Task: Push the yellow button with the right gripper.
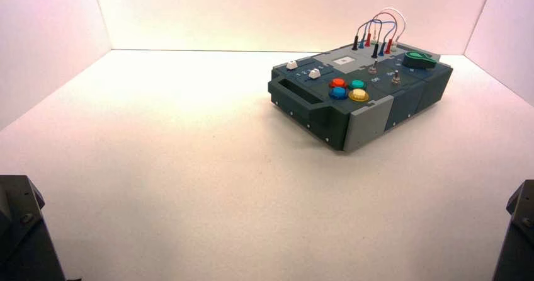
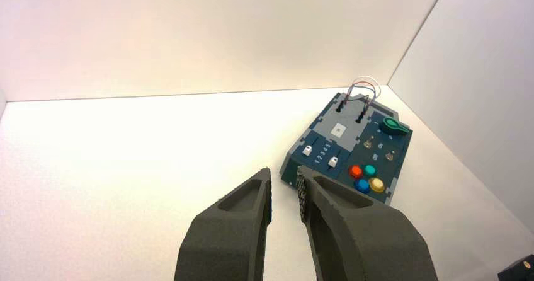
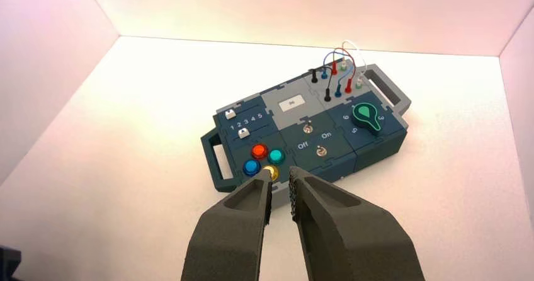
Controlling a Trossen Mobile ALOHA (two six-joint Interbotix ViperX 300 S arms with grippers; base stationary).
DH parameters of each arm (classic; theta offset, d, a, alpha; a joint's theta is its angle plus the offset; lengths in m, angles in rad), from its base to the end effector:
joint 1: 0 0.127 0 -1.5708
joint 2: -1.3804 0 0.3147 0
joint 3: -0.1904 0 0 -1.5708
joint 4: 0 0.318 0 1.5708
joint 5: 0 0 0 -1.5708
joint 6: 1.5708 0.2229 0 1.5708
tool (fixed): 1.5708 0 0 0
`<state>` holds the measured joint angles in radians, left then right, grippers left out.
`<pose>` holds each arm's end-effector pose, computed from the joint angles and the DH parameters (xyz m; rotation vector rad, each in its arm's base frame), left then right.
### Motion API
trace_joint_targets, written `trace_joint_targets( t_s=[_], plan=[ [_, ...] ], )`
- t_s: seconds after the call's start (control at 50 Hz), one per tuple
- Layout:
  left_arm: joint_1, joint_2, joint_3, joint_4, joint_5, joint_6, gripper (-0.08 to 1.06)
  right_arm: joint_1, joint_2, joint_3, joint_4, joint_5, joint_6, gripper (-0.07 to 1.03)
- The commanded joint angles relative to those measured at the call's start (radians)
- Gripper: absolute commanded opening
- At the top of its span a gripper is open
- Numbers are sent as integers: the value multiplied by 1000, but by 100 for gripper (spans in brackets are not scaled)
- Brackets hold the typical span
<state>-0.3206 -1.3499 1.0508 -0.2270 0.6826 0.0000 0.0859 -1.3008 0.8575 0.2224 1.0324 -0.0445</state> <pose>0.1998 -0.0997 0.2666 -0.1389 0.4120 -0.4232 0.1843 0.0582 0.2836 0.0988 0.5884 0.2480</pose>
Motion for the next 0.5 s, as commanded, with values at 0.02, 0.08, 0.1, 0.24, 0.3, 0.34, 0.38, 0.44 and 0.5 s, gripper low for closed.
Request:
trace_joint_targets(
  t_s=[0.02,0.08,0.1,0.24,0.3,0.34,0.38,0.44,0.5],
  plan=[
    [-2,14,-20,-2,-9,-2,25,8,20,-12,2,-5,-8,17],
    [-2,15,-20,-2,-9,-3,25,6,20,-12,2,-3,-8,17],
    [-2,15,-20,-2,-9,-3,25,6,20,-11,3,-3,-8,17],
    [-2,17,-21,-2,-8,-2,25,8,20,-12,3,2,-8,17],
    [-2,20,-26,-2,-5,-2,25,8,21,-14,3,3,-8,17],
    [-2,28,-29,-2,-3,-2,25,8,25,-17,5,6,-8,17],
    [-2,34,-32,-2,0,-3,25,12,29,-20,3,8,-8,17],
    [-2,52,-41,-3,8,-2,25,20,38,-26,5,12,-9,17],
    [-2,69,-48,-3,12,2,25,28,48,-31,3,14,-9,17]
  ],
)
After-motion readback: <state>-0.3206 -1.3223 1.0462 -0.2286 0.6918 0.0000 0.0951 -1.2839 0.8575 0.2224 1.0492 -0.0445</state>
